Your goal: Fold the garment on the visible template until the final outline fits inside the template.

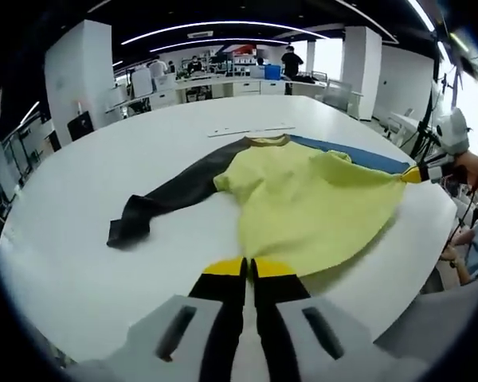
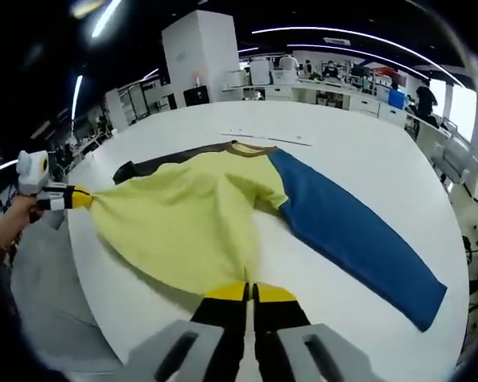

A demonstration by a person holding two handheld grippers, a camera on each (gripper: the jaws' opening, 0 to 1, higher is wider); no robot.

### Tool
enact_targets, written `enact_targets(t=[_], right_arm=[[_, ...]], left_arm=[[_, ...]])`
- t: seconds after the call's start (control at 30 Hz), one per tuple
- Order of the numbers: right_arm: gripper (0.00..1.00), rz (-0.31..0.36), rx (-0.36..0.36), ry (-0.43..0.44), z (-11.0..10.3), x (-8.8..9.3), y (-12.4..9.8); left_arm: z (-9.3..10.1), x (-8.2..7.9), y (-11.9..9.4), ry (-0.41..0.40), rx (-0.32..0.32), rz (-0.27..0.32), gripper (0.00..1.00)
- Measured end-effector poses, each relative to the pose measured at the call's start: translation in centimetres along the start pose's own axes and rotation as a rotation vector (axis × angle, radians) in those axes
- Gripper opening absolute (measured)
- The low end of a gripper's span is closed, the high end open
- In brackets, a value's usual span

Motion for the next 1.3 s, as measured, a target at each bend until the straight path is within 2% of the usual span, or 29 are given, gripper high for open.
enact_targets(t=[0.5, 1.03, 1.3], right_arm=[[0.0, -0.022, -0.034, 0.013, -3.0, 2.9, -2.1], [0.0, -0.038, 0.093, 0.053, -4.7, 6.1, -3.2], [0.0, -0.086, 0.103, 0.072, -5.0, 8.4, -2.5]], left_arm=[[-0.7, 2.0, -1.7, 0.057, 0.014, -0.07, 0.0], [-0.5, 4.2, -1.6, 0.118, 0.028, -0.138, 0.0], [-0.1, 5.6, -1.3, 0.167, 0.035, -0.185, 0.0]])
Point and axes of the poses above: the point that each gripper's makers call its tool centre point, and the gripper's own axes: y roughly forward along the fingers, z roughly to its right, x roughly out of its underside, the point moved 6 cm from there along -y, roughly backward along the fingers, and after that the axes turned 3 degrees about y, right-handed, at the moved point
